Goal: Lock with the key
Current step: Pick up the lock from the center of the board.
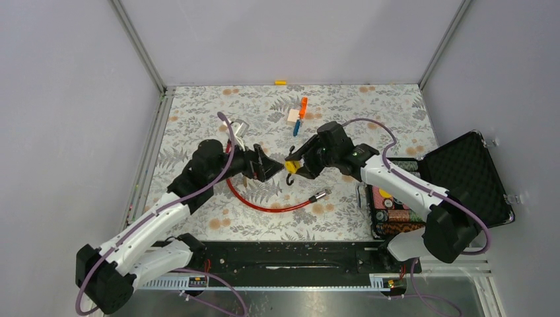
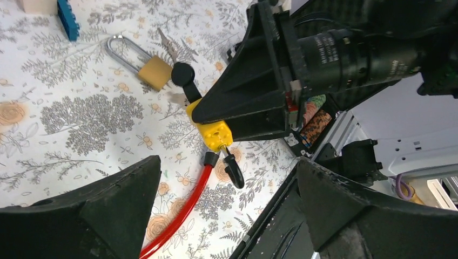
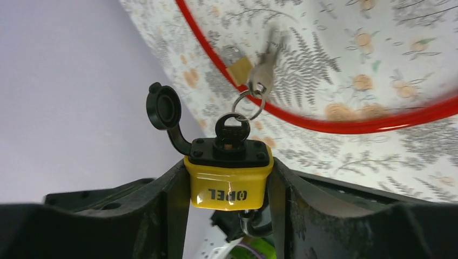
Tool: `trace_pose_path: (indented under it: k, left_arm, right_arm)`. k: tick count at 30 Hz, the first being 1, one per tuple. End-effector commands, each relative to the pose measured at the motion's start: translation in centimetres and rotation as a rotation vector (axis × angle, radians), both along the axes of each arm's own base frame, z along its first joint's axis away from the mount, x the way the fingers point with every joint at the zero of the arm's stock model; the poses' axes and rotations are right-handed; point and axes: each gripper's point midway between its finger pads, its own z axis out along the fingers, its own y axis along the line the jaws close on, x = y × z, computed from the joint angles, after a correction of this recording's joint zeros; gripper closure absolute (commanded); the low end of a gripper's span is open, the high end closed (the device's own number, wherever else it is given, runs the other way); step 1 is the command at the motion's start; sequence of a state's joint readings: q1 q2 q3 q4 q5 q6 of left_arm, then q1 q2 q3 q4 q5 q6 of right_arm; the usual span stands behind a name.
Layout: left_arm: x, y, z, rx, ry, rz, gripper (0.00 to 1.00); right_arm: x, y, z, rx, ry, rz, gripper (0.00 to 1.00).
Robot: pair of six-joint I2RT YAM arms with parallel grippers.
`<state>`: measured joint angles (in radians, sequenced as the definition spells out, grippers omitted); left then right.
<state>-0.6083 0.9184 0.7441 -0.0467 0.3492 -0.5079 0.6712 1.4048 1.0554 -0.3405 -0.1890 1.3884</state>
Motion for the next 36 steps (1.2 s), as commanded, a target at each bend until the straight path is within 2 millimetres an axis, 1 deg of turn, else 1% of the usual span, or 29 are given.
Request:
trace_pose_path:
  k: [1,5,10,12,13,16,18,20,24,26,32,35,36]
  left_arm:
    - [0.8,-1.6,-0.4,-0.010,0.023,-0.006,0.05]
    - [0.8,-2.5,-1.9,0.021,0.052,-0.002,0.05]
    - [2.0,-2.6,-2.5,-0.020,0.105,0.086,0.04]
    - [2.5,-2.7,-2.8,-0.048,0.129,0.123,0.08]
    - [2.8,-2.7,-3.0,-0.058,0.141,0.144,0.12]
    - [3.8,-2.5,-3.5,-0.080,0.165,0.208,0.25]
    - [4.1,-2.7,-3.4,-0.090,0.174,0.218,0.31]
    - [4.4,-3.1,-3.2,-0.102,0.181,0.210,0.33]
    - [4.7,-3.7,-3.4,-0.108,0.206,0.207,0.35]
    - [4.9,-3.8,-3.4,-0.113,0.210,0.209,0.37]
    - [4.8,-4.7,-4.1,-0.063,0.252,0.170,0.61]
    - [5.0,-4.9,-4.6,-0.042,0.271,0.172,0.80]
    - [5.1,-4.9,-4.7,-0.042,0.274,0.173,0.88]
  right_arm:
    - [1.0,2.1,4.7,0.270,-0.003,-0.084,0.90]
    - [1.3,2.9,4.9,0.360,0.041,-0.118,0.90]
    - [1.6,2.6,4.8,0.363,0.046,-0.156,0.91]
    - [1.6,2.5,4.6,0.367,0.059,-0.171,0.91]
    - [1.9,2.6,5.2,0.391,0.041,-0.170,0.91]
    - [1.8,2.8,5.3,0.402,0.048,-0.167,0.91]
    - [1.7,2.7,5.1,0.403,0.053,-0.169,0.91]
    - [1.8,2.8,5.1,0.415,0.052,-0.171,0.90]
    - [1.8,3.1,5.2,0.420,0.056,-0.161,0.89]
    - [1.8,3.2,5.1,0.420,0.058,-0.159,0.89]
    - [2.3,3.1,4.7,0.396,0.043,-0.170,0.89]
    - [2.4,2.7,4.6,0.375,0.025,-0.182,0.89]
    - [2.4,2.7,4.5,0.371,0.024,-0.181,0.88]
